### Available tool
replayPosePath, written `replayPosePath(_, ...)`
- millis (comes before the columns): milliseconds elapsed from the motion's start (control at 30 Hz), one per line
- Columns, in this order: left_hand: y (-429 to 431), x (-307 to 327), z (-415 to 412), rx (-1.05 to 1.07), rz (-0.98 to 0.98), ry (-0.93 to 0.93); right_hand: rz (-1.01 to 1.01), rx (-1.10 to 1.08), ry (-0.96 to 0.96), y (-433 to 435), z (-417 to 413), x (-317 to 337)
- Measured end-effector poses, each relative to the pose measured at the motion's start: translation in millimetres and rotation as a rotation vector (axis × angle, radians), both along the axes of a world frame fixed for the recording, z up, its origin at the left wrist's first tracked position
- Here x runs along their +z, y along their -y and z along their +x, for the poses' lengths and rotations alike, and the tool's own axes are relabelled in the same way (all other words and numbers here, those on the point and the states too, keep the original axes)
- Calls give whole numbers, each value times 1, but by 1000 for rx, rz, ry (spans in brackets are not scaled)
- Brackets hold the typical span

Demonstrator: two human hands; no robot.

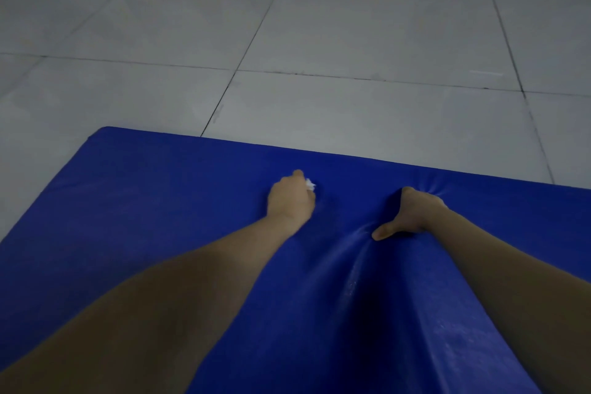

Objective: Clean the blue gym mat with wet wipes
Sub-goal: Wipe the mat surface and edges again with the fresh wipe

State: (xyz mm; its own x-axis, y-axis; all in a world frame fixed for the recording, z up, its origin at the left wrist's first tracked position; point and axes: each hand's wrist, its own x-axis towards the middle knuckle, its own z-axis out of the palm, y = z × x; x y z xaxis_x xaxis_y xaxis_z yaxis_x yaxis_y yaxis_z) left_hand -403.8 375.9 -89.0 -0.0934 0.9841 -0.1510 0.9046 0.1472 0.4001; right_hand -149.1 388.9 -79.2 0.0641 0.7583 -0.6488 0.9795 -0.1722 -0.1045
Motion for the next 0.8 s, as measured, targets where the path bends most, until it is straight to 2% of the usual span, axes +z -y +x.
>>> replayPosePath(133, 29, 2, 82, -271, -26, 126, 6, 32, -3, -1, 2, 0)
replayPosePath(200, 46, 5, 109, -390, -72, 213, -38, 67, -62, -3, 12, 3)
replayPosePath(333, 38, 8, 91, -528, -18, 71, -107, 76, -193, -3, 27, 5)
replayPosePath(633, 11, 13, -84, -79, -72, -145, -79, 45, -186, 0, 26, 0)
replayPosePath(700, 10, 13, -100, 1, -87, -139, -75, 9, -136, 3, 20, 4)
replayPosePath(800, 11, 15, -86, 36, -118, -51, -31, 1, 46, 15, 2, 15)
